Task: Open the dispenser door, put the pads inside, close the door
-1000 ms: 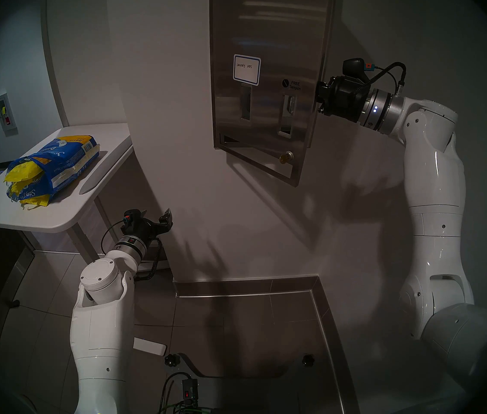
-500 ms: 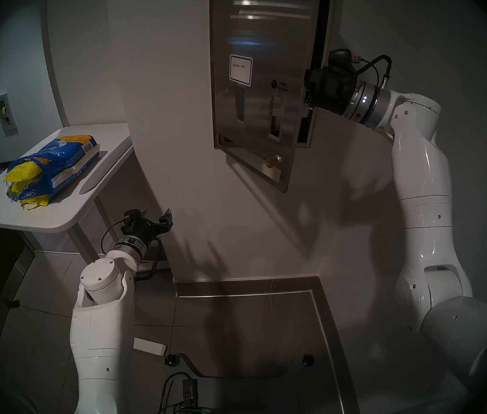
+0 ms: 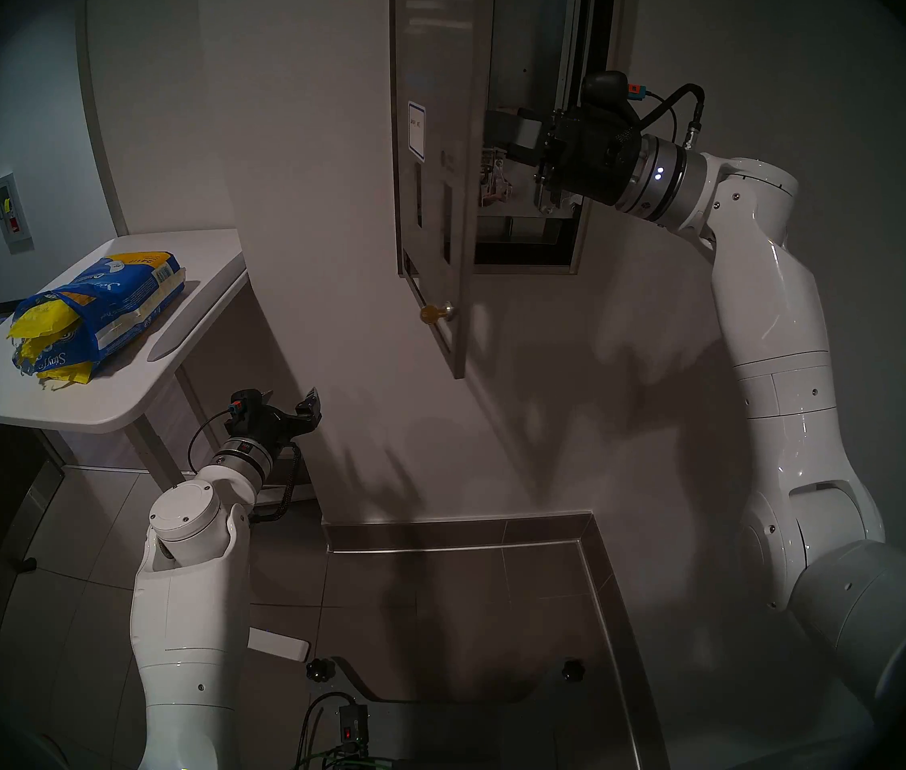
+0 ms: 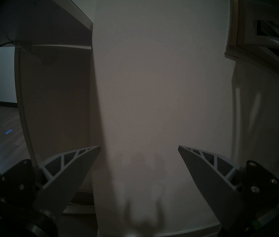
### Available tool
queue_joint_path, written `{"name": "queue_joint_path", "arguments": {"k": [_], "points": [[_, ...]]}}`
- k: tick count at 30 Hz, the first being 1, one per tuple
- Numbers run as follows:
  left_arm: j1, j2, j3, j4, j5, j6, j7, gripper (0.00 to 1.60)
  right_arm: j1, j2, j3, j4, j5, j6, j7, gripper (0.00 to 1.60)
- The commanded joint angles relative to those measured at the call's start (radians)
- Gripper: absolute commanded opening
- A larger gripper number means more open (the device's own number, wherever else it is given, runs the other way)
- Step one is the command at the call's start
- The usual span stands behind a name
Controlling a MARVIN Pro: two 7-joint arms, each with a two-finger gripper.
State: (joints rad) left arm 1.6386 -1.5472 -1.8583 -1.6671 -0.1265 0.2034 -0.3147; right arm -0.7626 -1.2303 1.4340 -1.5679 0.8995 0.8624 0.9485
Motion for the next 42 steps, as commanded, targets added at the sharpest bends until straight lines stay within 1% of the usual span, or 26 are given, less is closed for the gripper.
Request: {"name": "queue_joint_path", "arguments": {"k": [1,2,3,4,6,8,10,12,16,17,18,20,23,27,32,39,42], "points": [[-0.008,0.000,0.001,-0.011,0.001,-0.001,0.002,1.60,0.007,-0.033,-0.001,-0.062,-0.041,-0.069,-0.061,0.00],[-0.008,0.000,0.001,-0.011,0.001,-0.001,0.002,1.60,0.005,-0.036,-0.002,-0.073,-0.056,-0.091,-0.074,0.00],[-0.008,0.000,0.001,-0.011,0.001,-0.001,0.002,1.60,0.002,-0.042,0.000,-0.080,-0.061,-0.091,-0.091,0.00],[-0.008,0.000,0.001,-0.011,0.001,-0.001,0.002,1.60,0.002,-0.042,0.000,-0.080,-0.061,-0.091,-0.091,0.00],[-0.008,0.000,0.001,-0.011,0.001,-0.001,0.002,1.60,-0.006,-0.049,-0.001,-0.098,-0.079,-0.110,-0.124,0.00],[-0.008,0.000,0.001,-0.011,0.001,-0.001,0.002,1.60,-0.016,-0.053,-0.003,-0.119,-0.102,-0.130,-0.158,0.00],[-0.008,0.000,0.001,-0.011,0.001,-0.001,0.002,1.60,-0.034,-0.052,-0.013,-0.151,-0.148,-0.169,-0.204,0.00],[-0.008,0.000,0.001,-0.012,0.001,-0.001,0.003,1.60,-0.043,-0.051,-0.019,-0.156,-0.166,-0.174,-0.224,0.00],[-0.008,0.000,0.001,-0.012,0.001,-0.001,0.003,1.60,-0.042,-0.050,-0.024,-0.143,-0.169,-0.177,-0.217,0.00],[-0.008,0.000,0.001,-0.012,0.001,-0.001,0.003,1.60,-0.029,-0.039,-0.037,-0.123,-0.164,-0.178,-0.181,0.00],[-0.008,0.000,0.001,-0.012,0.001,-0.001,0.003,1.60,-0.029,-0.039,-0.037,-0.123,-0.164,-0.178,-0.181,0.00],[-0.008,0.000,0.001,-0.012,0.001,-0.001,0.003,1.60,-0.011,-0.027,-0.061,-0.100,-0.160,-0.179,-0.134,0.00],[-0.008,0.000,0.001,-0.012,0.001,-0.001,0.003,1.60,-0.001,-0.026,-0.077,-0.092,-0.164,-0.183,-0.116,0.00],[-0.008,0.000,0.001,-0.012,0.001,-0.001,0.003,1.60,0.023,-0.039,-0.099,-0.063,-0.168,-0.187,-0.095,0.00],[-0.008,0.000,0.001,-0.011,0.001,-0.001,0.002,1.60,0.062,-0.078,-0.123,-0.028,-0.188,-0.211,-0.111,0.00],[-0.008,0.000,0.001,-0.011,0.001,-0.001,0.002,1.60,0.073,-0.117,-0.142,-0.011,-0.227,-0.260,-0.160,0.00],[-0.008,0.000,0.001,-0.011,0.001,-0.001,0.002,1.60,0.081,-0.124,-0.153,-0.003,-0.245,-0.275,-0.179,0.00]]}}
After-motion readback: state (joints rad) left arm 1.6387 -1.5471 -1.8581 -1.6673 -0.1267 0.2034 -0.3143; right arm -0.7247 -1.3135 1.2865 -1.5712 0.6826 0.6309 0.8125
